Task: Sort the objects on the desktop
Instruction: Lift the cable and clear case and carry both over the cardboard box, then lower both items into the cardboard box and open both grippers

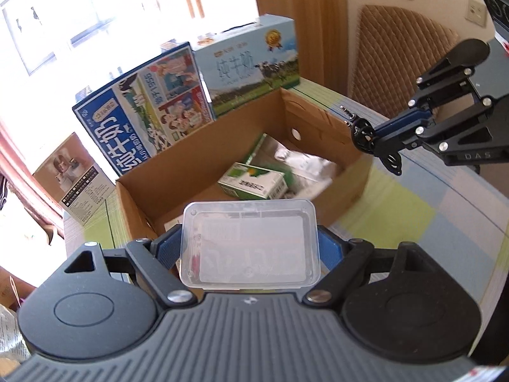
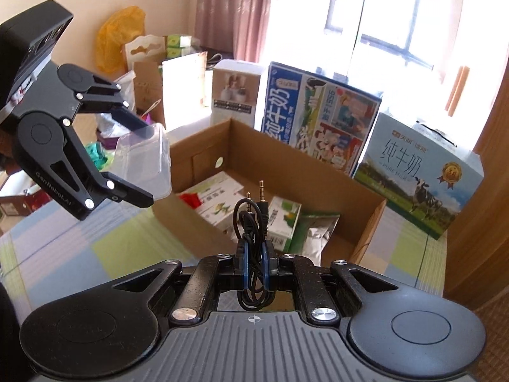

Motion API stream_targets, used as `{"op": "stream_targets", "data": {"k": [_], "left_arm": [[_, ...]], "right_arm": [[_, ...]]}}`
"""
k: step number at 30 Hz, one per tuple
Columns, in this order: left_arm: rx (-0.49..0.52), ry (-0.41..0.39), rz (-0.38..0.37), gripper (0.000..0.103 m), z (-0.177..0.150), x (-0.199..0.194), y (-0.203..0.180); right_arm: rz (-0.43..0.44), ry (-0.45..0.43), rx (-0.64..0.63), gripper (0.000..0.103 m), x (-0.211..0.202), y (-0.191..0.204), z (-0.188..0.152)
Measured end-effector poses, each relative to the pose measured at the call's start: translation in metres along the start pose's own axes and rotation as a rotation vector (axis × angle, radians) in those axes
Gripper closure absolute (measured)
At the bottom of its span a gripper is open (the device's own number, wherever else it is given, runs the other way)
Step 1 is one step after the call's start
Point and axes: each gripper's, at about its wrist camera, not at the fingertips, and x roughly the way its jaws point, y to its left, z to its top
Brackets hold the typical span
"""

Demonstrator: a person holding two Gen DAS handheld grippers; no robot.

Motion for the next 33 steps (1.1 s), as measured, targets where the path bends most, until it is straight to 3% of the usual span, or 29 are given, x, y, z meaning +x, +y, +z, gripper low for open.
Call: {"op": "stream_targets", "data": {"k": [11,33], "left_arm": [[-0.124,0.016,0.029,0.020,0.012,0.031,0.027],[-0.175,0.042,0.043,0.020,0.013,0.070,0.041]], "right_arm": [[-0.015,0.002,0.068,0.098,0.031,-0.021,0.014],[-0.025,0.008,0.129,0.098,0.064,-0.046,0.019]]}}
